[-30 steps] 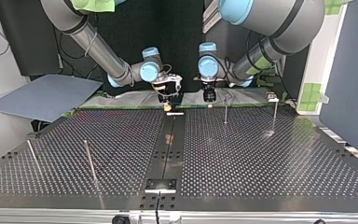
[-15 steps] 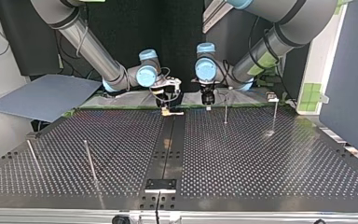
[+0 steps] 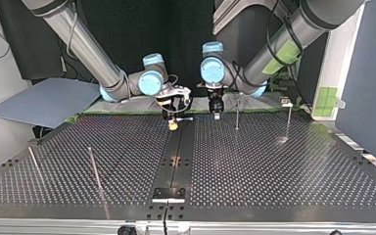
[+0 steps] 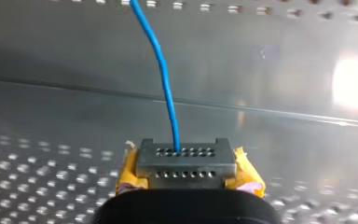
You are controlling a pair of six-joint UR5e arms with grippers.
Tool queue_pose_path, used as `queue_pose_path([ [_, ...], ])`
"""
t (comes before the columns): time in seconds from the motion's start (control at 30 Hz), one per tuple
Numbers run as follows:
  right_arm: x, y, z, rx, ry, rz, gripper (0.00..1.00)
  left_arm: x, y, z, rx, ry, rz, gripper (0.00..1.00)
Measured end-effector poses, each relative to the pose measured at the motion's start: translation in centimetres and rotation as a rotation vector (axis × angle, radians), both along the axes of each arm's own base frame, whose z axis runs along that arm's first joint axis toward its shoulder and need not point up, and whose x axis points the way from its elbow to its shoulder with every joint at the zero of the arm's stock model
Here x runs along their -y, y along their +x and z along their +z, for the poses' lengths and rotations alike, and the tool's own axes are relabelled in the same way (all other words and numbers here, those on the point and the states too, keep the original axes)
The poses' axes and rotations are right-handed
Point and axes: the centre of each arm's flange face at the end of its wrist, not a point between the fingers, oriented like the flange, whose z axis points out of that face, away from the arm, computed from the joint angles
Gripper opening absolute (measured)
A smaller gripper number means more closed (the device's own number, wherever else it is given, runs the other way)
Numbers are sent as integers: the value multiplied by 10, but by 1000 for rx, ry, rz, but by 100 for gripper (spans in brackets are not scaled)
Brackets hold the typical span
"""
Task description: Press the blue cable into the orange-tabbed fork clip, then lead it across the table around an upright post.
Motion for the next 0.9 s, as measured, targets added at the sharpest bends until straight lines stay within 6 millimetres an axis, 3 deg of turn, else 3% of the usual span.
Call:
queue_pose_path([
  [0.43, -5, 2, 70, 44, -62, -7, 0, 9, -10, 66, 86, -42, -9, 0],
  [0.77, -9, -1, 108, 72, -91, -8, 0, 6, -10, 79, 100, -48, -7, 0],
  [0.9, -10, -2, 126, 86, -108, -8, 0, 7, -10, 95, 128, -63, -15, 0],
])
